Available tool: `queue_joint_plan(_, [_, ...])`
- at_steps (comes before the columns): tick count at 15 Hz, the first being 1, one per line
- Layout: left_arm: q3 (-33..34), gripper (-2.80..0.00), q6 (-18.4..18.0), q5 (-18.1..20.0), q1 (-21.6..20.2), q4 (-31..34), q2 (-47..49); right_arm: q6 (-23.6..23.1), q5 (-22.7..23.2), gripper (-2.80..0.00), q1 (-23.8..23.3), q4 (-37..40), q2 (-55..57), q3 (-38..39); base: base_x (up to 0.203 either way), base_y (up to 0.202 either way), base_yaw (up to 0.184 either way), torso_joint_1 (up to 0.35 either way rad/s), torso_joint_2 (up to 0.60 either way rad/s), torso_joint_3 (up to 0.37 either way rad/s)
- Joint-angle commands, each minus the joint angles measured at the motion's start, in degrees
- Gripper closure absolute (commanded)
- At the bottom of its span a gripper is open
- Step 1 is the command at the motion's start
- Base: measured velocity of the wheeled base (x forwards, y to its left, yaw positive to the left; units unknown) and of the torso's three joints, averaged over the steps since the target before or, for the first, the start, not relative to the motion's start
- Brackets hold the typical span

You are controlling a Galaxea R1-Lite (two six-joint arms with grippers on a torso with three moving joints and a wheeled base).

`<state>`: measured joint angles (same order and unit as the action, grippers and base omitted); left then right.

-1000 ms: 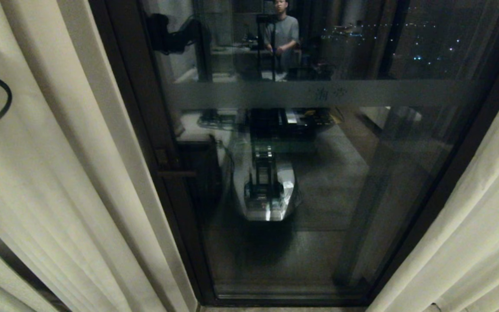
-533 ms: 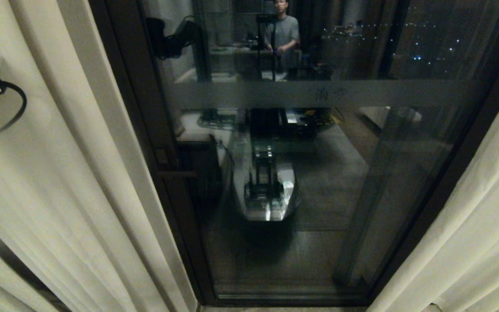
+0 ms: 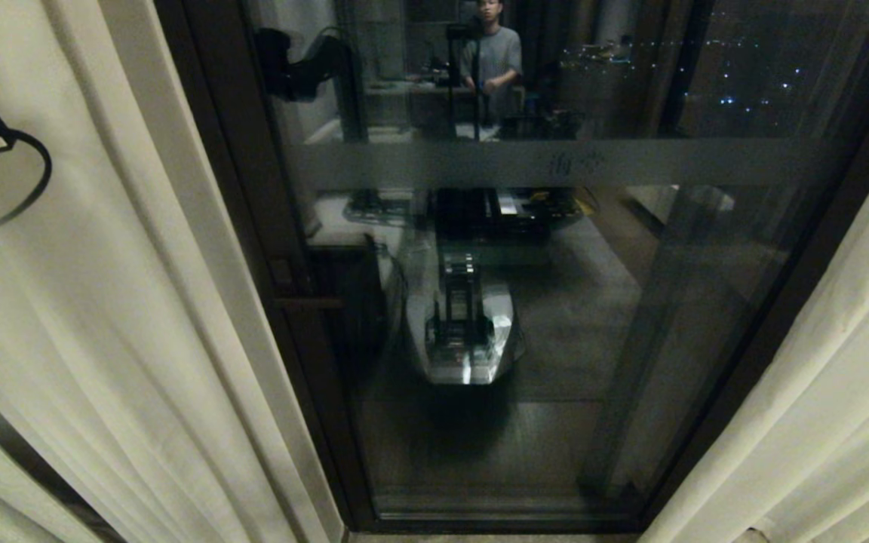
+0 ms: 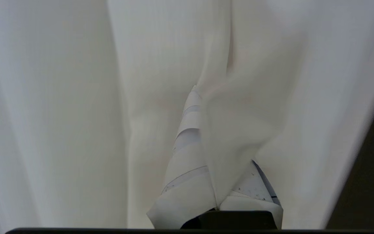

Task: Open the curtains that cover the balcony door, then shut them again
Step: Close the inner curtains on both sides

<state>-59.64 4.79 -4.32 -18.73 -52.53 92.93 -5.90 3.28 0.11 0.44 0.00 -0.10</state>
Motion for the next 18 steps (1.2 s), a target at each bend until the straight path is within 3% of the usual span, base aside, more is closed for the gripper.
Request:
queue_joint_plan(1, [0.4,0.00,0.1,-0.2,2.0,0.1,-2.5,-0.1,0.1,0.00,0.0,0.0,0.1,0.0,0.000,0.000,0.000,0.000,0.00,0.000])
queue_joint_plan(6, [0.5,0.00,0.1,-0.3,9.6,1.1,-5.2,-0.1,0.1,0.00,0.1,0.0,0.1,0.0,0.000,0.000,0.000,0.000,0.00,0.000])
queue_joint_plan(10, [1.0,0.00,-0.9,-0.3,15.7,8.0,-8.8,-0.1,0.1,0.00,0.1,0.0,0.1,0.0,0.000,0.000,0.000,0.000,0.00,0.000])
queue_joint_plan(18, [2.1,0.00,-1.5,-0.3,18.0,8.6,-10.3,-0.1,0.1,0.00,0.0,0.0,0.1,0.0,0.000,0.000,0.000,0.000,0.00,0.000])
